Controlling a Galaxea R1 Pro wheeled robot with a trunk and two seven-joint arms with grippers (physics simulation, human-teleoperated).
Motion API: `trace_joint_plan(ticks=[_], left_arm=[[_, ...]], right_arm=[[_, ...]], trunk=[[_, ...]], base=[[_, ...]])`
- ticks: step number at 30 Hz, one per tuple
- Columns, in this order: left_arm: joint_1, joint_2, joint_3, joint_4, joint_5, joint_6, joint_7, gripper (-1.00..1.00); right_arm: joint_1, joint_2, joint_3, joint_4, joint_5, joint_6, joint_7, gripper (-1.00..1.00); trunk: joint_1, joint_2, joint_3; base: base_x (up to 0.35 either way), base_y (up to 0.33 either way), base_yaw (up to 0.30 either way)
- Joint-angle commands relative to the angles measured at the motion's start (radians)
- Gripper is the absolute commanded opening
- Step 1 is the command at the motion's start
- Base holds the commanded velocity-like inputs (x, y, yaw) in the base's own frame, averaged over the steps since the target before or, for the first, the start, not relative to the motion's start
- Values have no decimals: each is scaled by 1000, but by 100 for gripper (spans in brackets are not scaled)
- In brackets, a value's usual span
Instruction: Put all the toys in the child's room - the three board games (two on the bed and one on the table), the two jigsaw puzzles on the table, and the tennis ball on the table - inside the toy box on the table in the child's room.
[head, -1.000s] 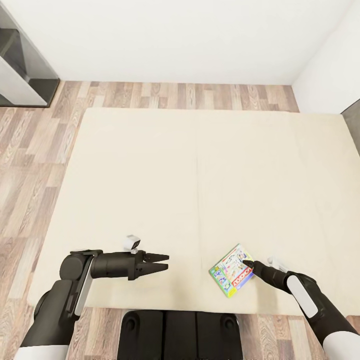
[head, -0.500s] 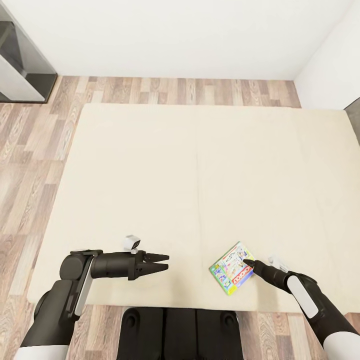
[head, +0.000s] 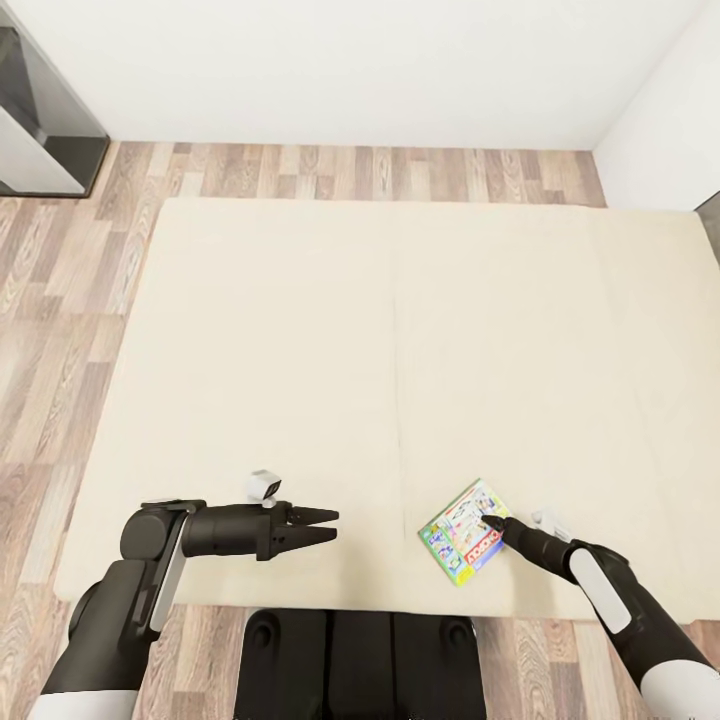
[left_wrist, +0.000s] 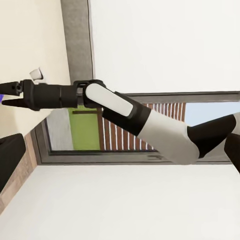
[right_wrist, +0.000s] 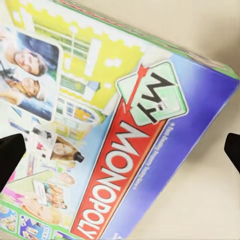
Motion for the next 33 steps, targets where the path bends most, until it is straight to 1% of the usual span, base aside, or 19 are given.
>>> trace_joint_plan(ticks=[1,10,17,21,33], left_arm=[[0,0,0,0,-1,11,-4,100],[-1,0,-1,0,0,11,-4,100],[0,0,0,0,-1,11,-4,100],[0,0,0,0,-1,11,-4,100],[0,0,0,4,-1,11,8,100]], right_arm=[[-2,0,-1,-1,-1,5,2,100],[-18,3,-2,-4,-1,5,3,100],[-22,-7,-2,-7,-4,5,3,100],[-23,-8,-3,-8,-6,5,3,100],[-29,2,-2,-9,-12,6,8,100]], trunk=[[1,-2,-2],[1,-2,-15],[1,-2,-24],[1,-2,-30],[1,-2,-35]], base=[[0,0,0],[0,0,0],[0,0,0],[0,0,0],[0,0,0]])
